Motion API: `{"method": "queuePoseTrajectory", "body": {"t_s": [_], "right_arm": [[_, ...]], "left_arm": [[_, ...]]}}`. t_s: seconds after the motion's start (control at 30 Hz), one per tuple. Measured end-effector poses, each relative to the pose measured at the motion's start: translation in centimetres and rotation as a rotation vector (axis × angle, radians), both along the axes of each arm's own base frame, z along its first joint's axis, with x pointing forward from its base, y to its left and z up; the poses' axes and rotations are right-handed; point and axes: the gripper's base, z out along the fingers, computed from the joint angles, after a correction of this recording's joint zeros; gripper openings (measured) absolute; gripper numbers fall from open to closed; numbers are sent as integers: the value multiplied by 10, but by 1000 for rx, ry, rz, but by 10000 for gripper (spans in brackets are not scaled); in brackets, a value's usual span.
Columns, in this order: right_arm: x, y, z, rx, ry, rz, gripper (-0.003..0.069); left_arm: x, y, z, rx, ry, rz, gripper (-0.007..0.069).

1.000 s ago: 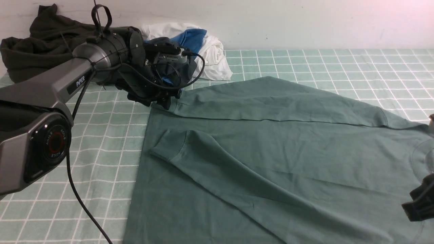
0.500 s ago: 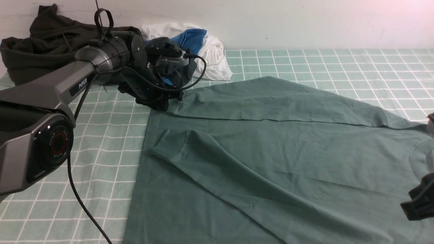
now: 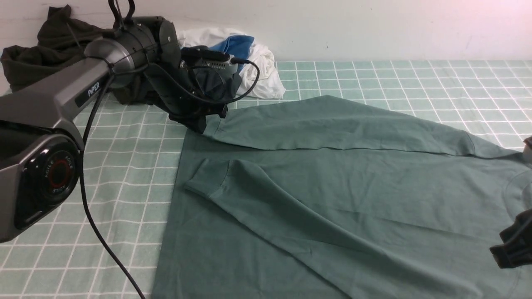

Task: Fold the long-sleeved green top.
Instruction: Use the left arm to drag and drop the cuff onto the cuff closest to the left arm

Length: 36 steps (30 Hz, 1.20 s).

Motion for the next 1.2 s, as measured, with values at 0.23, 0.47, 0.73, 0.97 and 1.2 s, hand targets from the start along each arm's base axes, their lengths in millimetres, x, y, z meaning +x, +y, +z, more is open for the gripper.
{"method": "queuePoseTrajectory", "body": {"t_s": [0.23,0.47,0.73,0.97,1.2], "right_arm": [[-16,16,7,-34,-19,129,-14],[-36,20,18,-85,-60,210,-14],[-45,25,22,-118,-79,267,-14],[-48,23,20,-127,-45,254,-14],[-54,22,17,-132,36,249,-14]], "left_arm": [[-62,-13,85,-10,-11,-65,27],[-147,-14,103,-10,12,-113,27],[-231,-15,32,-9,115,-102,27],[-249,-9,-4,10,145,-145,39],[-251,-9,-4,46,140,-278,268]]}}
